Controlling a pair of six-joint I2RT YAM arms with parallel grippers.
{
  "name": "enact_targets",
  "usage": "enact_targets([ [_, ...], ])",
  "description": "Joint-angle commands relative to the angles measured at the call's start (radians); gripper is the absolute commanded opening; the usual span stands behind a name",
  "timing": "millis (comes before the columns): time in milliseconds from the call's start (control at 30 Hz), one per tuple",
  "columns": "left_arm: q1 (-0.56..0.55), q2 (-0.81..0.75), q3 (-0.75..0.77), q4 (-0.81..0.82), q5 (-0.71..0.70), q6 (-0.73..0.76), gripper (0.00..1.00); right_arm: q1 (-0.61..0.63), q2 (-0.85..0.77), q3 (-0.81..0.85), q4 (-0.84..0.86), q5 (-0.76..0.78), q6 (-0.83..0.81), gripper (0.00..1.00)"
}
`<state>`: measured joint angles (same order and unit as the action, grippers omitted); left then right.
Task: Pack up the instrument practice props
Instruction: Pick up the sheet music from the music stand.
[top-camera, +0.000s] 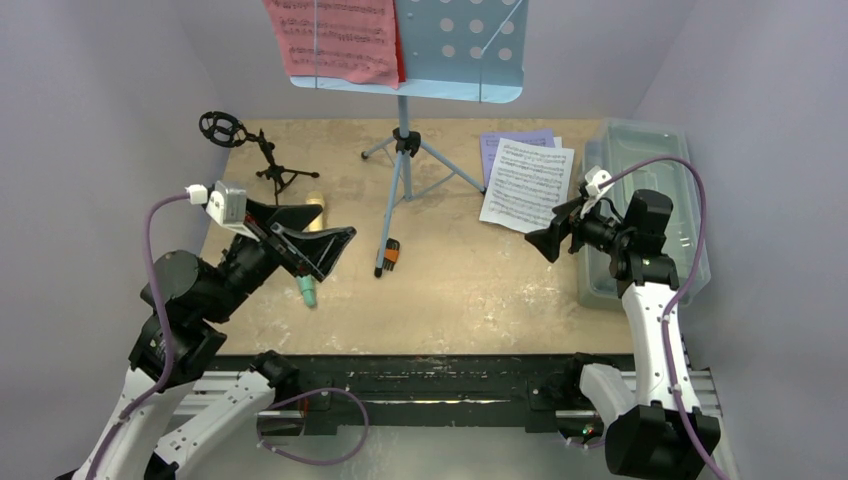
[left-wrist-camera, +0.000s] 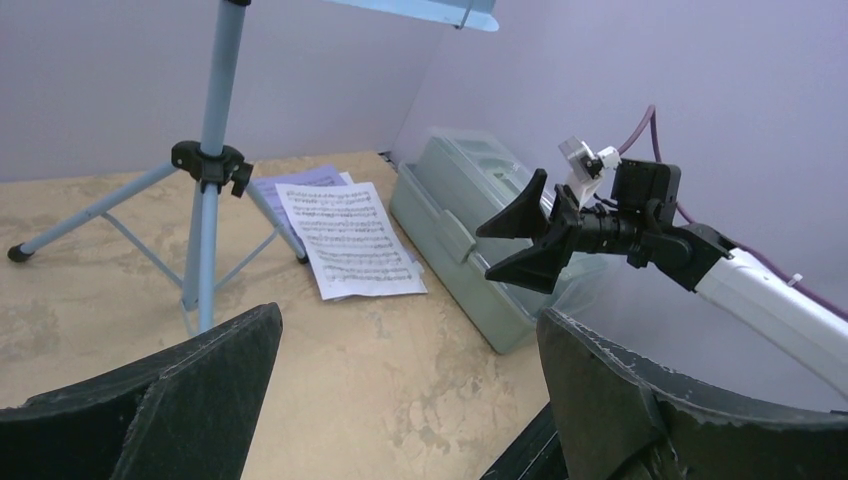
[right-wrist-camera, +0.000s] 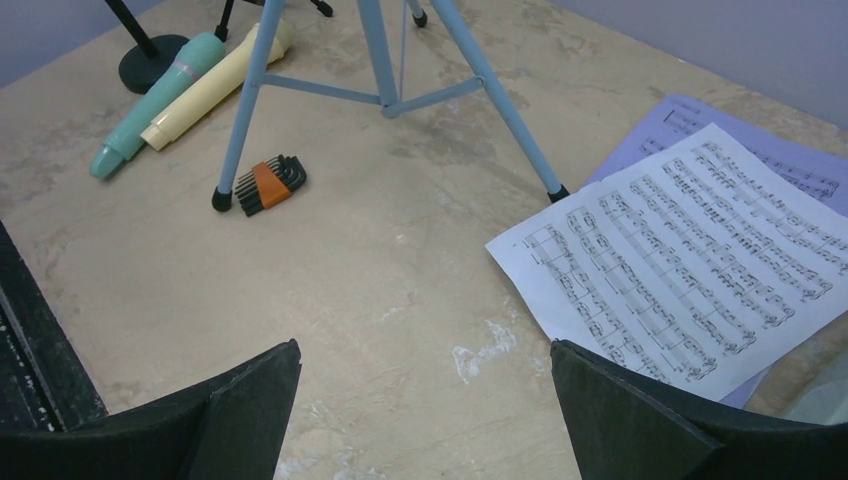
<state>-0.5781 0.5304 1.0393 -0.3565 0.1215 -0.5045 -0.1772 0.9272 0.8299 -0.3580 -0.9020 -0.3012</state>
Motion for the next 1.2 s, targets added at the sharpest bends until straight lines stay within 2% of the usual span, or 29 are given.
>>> enact_targets([
  [0, 0.005, 0.068, 0.105, -0.01, 0.007, 0.022, 0.99, -0.003, -0.025, -0.001, 0.027, -0.029, -0.01, 0.99],
  [567, 0.006, 0.275, 0.337, -0.071, -0.032, 0.048, 0.95, -0.003, -0.021, 0.008, 0.006, -0.04, -0.019, 0.99],
  [800, 0.006, 0.27, 0.31, -0.085, -0.063, 0.078, 0.95, -0.004, -0.013, 0.022, -0.021, -0.047, -0.036, 0.99],
  [1167, 0.005, 0.274, 0.299, -0.109, -0.118, 0.127, 0.94, -0.003, 0.073, 0.111, -0.2, -0.078, -0.165, 0.99],
])
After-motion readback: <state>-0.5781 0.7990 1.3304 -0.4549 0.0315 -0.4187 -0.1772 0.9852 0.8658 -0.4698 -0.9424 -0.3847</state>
